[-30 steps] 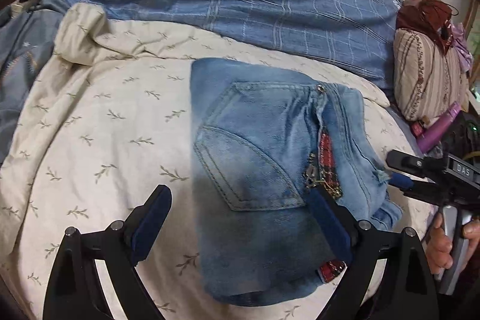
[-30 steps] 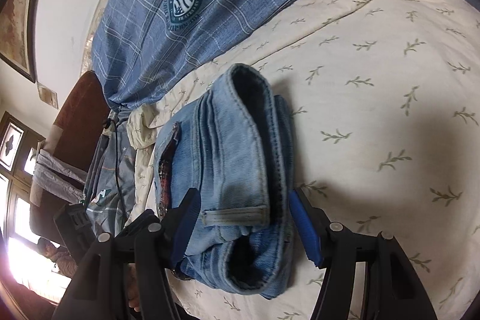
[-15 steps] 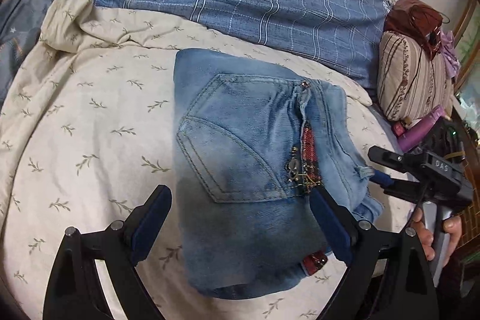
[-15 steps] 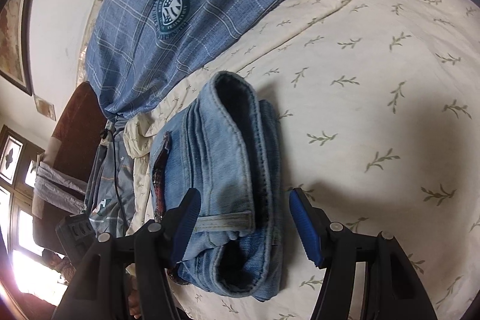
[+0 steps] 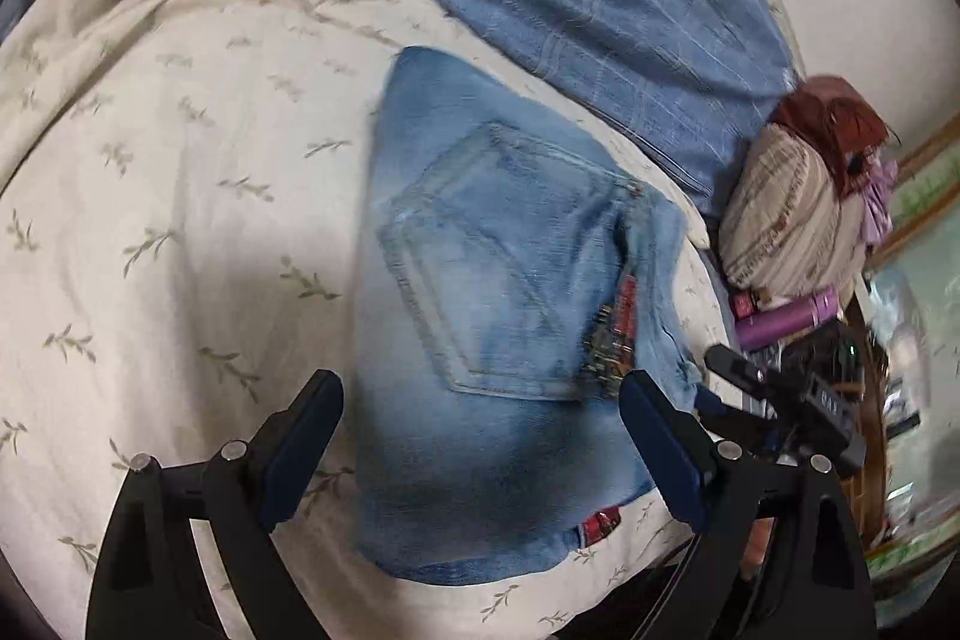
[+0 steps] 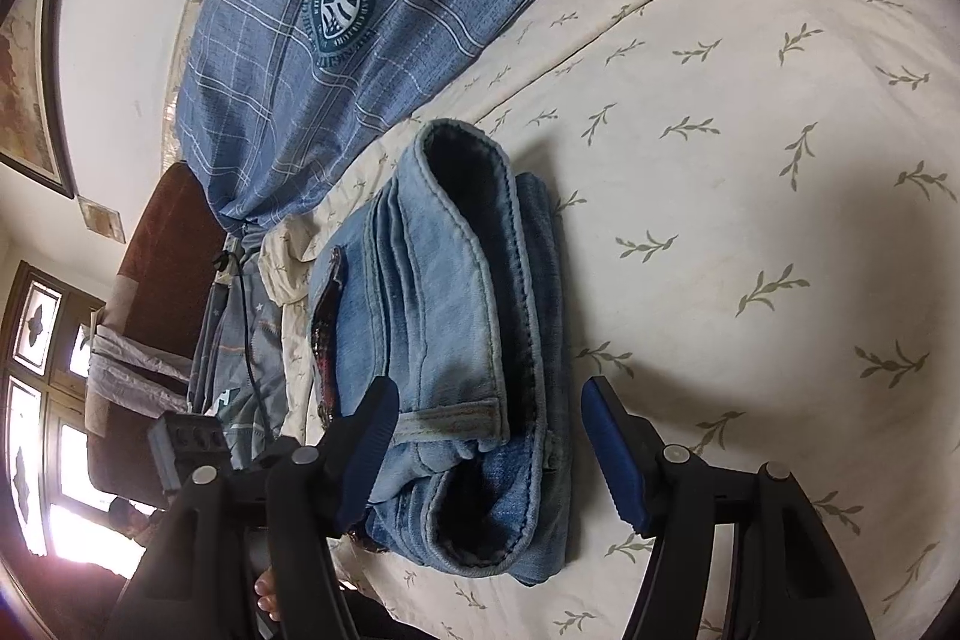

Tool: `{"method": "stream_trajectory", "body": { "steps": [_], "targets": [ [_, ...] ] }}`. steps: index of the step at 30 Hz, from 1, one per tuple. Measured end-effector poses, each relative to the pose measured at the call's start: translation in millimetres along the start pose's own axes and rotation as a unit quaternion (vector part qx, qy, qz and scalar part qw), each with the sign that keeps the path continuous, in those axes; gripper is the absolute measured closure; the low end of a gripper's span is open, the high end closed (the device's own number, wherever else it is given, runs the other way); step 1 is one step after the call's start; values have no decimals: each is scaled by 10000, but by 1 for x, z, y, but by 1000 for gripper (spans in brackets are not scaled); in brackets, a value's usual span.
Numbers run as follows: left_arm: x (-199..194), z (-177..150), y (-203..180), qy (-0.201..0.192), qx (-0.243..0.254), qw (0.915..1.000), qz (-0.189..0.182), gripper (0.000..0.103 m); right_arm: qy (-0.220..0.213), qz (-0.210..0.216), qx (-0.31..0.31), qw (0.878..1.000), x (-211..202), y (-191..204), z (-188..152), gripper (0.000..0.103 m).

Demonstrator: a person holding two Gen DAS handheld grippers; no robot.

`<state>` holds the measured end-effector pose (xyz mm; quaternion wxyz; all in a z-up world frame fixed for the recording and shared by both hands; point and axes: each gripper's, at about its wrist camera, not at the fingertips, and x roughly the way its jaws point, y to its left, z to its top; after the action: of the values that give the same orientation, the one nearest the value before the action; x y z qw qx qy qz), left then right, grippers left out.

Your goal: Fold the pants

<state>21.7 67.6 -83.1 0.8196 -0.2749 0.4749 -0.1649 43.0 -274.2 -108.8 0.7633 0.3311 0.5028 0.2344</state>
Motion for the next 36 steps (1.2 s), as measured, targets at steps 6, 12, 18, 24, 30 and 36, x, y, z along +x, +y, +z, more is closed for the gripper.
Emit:
{"method": "stream_trajectory", "body": {
  "steps": [6,12,18,24,30,36],
  "targets": [
    [3,0,7,106,-282,9994,-161,9,30,-14,18,10000,2,0,0,36],
    [13,-4,2,306,-345,9984,-337,9,121,-41,46,9999,4,-4,-2,36],
    [14,-2,0,195,-456,9983,-300,9,170,-13,61,9998,3,-8,-4,36],
    [16,0,-3,222,-365,9990,-161,9,229,68,148,9996,3,-12,-3,36],
    [19,2,-1,255,-469,9983,-253,8,381,285,434,9979,11,-19,-4,35],
    [27,10,-1,367,-500,9973,-390,6,600,711,728,9930,28,-24,-3,33]
  ]
}}
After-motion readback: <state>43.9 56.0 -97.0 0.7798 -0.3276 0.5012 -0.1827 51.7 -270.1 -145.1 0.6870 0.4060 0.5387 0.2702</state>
